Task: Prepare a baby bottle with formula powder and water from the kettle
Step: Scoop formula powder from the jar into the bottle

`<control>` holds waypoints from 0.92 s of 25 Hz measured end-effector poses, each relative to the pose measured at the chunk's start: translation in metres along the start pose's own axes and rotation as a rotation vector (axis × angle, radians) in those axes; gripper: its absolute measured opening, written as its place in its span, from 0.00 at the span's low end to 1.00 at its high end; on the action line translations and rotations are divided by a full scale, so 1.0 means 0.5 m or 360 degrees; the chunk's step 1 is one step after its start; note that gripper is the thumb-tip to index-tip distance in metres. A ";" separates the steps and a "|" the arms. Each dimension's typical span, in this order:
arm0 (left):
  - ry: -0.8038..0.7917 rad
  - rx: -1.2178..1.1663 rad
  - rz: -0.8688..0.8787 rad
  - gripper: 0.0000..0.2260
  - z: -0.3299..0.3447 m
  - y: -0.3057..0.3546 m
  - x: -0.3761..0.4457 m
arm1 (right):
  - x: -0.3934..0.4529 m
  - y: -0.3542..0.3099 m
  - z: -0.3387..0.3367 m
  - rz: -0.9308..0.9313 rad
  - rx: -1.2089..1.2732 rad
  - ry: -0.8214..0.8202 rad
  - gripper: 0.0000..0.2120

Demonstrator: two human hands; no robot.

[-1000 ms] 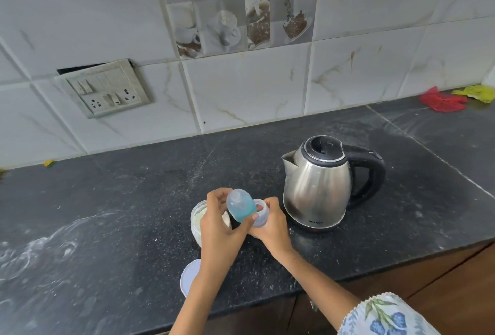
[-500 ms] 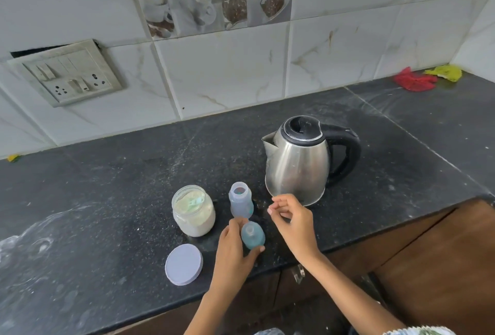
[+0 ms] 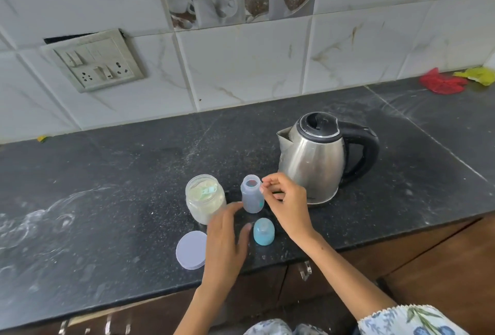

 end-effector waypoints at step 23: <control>0.0250 -0.0009 -0.0496 0.36 -0.045 -0.082 0.083 | 0.067 -0.142 0.130 -0.0607 -0.1168 -0.0748 0.13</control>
Point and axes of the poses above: each hand's wrist, its own x-axis towards the middle knuckle, its own z-axis out of the palm, y = z × x, the point moved 4 cm from there along x, towards the middle knuckle, and after that the axes turned 9 degrees about -x, right-handed, at the moved point
